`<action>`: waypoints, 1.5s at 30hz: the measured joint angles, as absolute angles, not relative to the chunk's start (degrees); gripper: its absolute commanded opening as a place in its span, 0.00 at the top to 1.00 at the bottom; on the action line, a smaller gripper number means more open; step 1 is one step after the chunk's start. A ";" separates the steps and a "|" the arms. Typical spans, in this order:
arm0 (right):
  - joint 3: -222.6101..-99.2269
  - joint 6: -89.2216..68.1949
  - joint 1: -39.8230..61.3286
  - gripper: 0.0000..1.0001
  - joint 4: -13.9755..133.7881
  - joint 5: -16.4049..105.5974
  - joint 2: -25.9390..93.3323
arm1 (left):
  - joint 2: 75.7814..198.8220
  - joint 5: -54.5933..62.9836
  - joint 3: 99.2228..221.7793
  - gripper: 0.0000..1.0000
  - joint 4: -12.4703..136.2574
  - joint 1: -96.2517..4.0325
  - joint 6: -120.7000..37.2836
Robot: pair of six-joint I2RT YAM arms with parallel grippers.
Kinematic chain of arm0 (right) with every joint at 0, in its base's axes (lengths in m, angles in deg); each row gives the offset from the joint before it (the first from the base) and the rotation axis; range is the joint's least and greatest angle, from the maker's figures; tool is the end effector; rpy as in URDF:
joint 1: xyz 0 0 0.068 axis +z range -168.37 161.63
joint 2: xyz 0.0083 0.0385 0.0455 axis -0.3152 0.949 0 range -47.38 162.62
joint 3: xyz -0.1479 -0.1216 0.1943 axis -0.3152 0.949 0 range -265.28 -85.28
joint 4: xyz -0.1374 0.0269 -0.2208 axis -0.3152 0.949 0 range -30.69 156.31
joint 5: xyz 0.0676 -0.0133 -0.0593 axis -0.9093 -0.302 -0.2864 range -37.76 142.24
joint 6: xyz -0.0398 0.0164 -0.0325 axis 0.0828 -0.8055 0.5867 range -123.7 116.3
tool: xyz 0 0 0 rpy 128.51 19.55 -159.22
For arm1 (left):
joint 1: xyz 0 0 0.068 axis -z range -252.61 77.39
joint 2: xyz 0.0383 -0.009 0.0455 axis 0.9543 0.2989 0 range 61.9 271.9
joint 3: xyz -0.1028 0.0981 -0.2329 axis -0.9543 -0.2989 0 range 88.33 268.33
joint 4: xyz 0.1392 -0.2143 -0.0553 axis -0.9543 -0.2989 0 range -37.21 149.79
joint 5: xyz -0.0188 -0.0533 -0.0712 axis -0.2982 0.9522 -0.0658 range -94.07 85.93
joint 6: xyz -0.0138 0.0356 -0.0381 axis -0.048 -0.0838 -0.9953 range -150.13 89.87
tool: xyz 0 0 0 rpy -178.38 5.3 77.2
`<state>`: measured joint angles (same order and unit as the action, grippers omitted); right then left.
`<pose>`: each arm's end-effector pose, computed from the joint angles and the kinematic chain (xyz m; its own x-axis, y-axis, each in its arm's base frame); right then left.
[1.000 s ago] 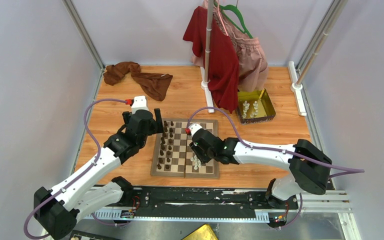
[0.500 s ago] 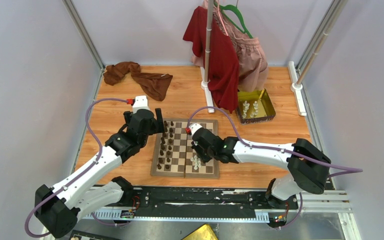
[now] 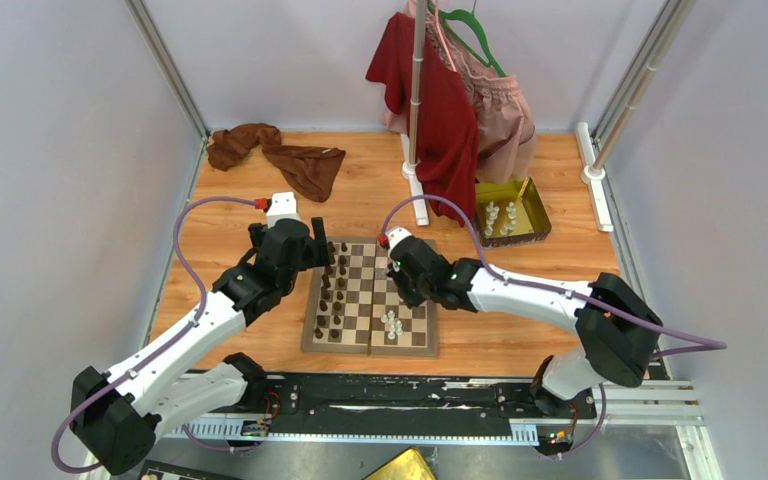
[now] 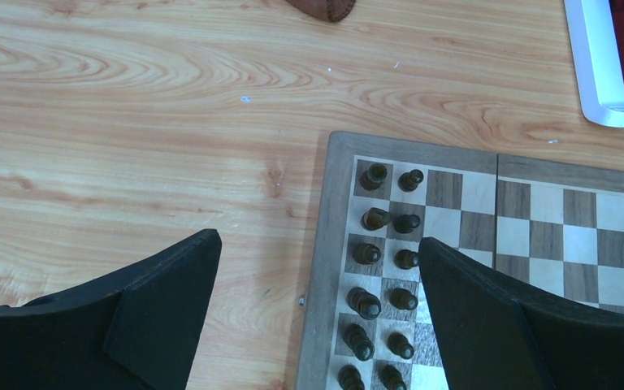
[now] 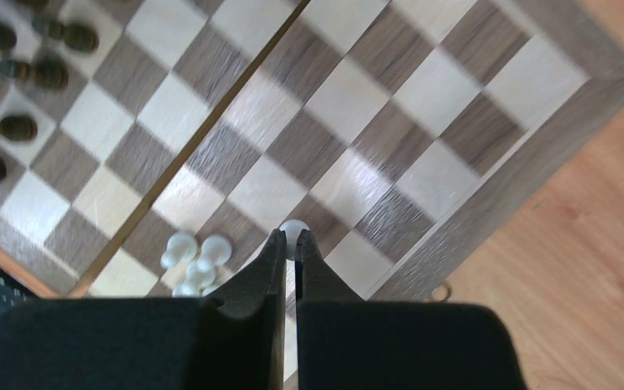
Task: Set up the chess pieces on the board
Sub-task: Place the chess piece on the chessboard.
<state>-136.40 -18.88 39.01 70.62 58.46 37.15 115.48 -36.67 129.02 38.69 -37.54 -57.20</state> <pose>0.1704 0.2591 0.2144 -0.5745 -0.4148 -0.7056 -0.6687 0.7350 0.1124 0.1761 -0.1002 0.2716 -0.4614 -0.1445 -0.8754 -0.1028 0.9887 -0.1090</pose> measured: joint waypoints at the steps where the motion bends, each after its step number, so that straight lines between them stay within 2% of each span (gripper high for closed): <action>1: -137.25 -18.83 37.98 1.00 70.64 58.46 37.41 | 115.48 -36.67 129.02 0.00 38.69 -37.54 -57.20; 23: -151.00 -16.36 25.83 1.00 70.73 58.65 51.44 | 114.56 -36.69 129.02 0.00 38.62 -37.54 -57.18; 42: -154.76 -15.16 23.71 1.00 70.49 58.63 55.73 | 114.65 -36.67 128.69 0.00 38.62 -37.54 -57.22; 45: -154.76 -14.86 23.56 0.92 70.47 58.63 55.75 | 114.67 -36.64 128.45 0.00 38.67 -37.54 -57.35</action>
<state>-154.76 -14.86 23.56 70.47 58.63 55.75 114.67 -36.64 128.45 38.67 -37.54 -57.35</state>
